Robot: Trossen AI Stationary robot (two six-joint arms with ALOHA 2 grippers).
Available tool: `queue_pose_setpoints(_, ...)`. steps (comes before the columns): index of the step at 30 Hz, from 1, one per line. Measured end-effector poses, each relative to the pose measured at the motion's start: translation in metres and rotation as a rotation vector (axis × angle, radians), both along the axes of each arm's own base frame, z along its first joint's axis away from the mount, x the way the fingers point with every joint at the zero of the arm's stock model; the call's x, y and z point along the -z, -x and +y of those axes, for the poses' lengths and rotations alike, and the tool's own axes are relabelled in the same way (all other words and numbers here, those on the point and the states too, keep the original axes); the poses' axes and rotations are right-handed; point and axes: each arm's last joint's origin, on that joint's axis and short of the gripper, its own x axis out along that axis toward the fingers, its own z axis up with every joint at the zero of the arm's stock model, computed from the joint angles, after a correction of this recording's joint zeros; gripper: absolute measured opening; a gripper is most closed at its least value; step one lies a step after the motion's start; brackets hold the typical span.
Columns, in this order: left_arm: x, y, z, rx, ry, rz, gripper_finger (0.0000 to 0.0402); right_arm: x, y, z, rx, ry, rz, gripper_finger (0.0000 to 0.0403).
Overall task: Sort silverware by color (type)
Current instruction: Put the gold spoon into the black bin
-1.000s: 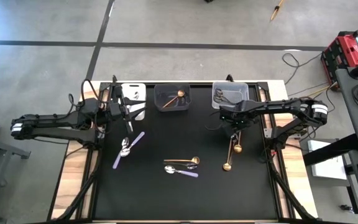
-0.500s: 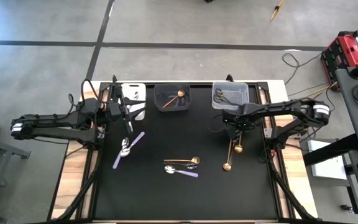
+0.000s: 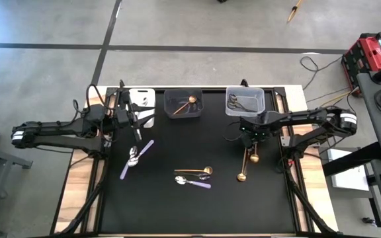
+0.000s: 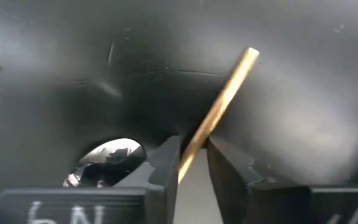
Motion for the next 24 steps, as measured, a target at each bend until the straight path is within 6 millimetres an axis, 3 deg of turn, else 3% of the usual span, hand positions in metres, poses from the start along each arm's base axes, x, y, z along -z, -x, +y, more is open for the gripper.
queue_pose_setpoints(7,0.000,0.000,0.000,0.000,0.000,0.000,0.0084,0.001,-0.001,-0.001,0.014,0.016,-0.009,0.0017)
queue_pose_setpoints(15,0.000,0.000,0.000,0.000,0.000,0.000,0.0084,-0.003,-0.001,-0.001,0.014,0.031,-0.015,0.0014)
queue_pose_setpoints(20,0.000,0.000,0.000,0.000,0.000,0.000,0.0084,-0.023,-0.001,-0.002,-0.005,0.076,-0.061,0.0013)
queue_pose_setpoints(24,0.000,0.000,0.000,0.000,0.000,0.000,0.0084,-0.053,-0.007,-0.005,-0.027,0.149,-0.170,0.0013)
